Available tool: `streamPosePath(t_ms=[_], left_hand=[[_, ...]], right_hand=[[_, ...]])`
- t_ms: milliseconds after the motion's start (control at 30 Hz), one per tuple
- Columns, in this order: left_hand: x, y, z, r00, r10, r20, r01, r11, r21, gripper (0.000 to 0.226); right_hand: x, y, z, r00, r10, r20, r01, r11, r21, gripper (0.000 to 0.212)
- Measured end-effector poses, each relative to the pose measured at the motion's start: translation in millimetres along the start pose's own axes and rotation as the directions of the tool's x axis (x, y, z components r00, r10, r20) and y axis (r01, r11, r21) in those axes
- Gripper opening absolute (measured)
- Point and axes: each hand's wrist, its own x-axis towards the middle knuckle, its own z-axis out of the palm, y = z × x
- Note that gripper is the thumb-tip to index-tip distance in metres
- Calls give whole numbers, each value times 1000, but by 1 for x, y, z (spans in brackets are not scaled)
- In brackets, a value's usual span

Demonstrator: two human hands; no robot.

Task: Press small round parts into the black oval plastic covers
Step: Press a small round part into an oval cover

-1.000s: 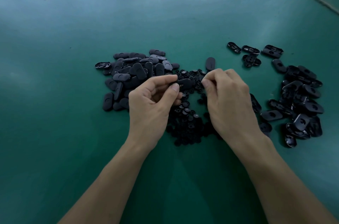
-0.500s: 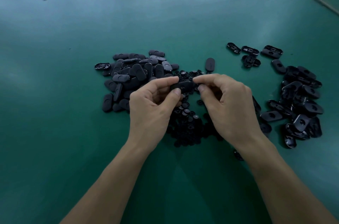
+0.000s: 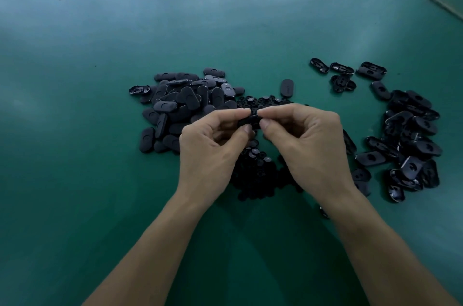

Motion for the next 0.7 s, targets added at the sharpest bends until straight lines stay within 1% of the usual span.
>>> streamPosePath(t_ms=[167, 400, 533, 600, 700], left_hand=[[0, 0, 0, 1000, 12, 13, -13, 999, 30, 28], [1, 0, -1, 999, 24, 32, -25, 999, 36, 27], [1, 0, -2, 999, 27, 31, -28, 999, 34, 23], [1, -1, -3, 999, 31, 21, -31, 999, 27, 20], [1, -1, -3, 999, 38, 12, -38, 999, 9, 21]], right_hand=[[-1, 0, 1, 999, 27, 17, -27, 999, -18, 17], [-2, 0, 4, 1000, 8, 23, -6, 997, -83, 20], [-3, 0, 6, 1000, 4, 17, -3, 999, -51, 18], [-4, 0, 6, 999, 6, 34, -6, 1000, -18, 16], [-5, -1, 5, 998, 10, 62, -11, 1000, 17, 17]])
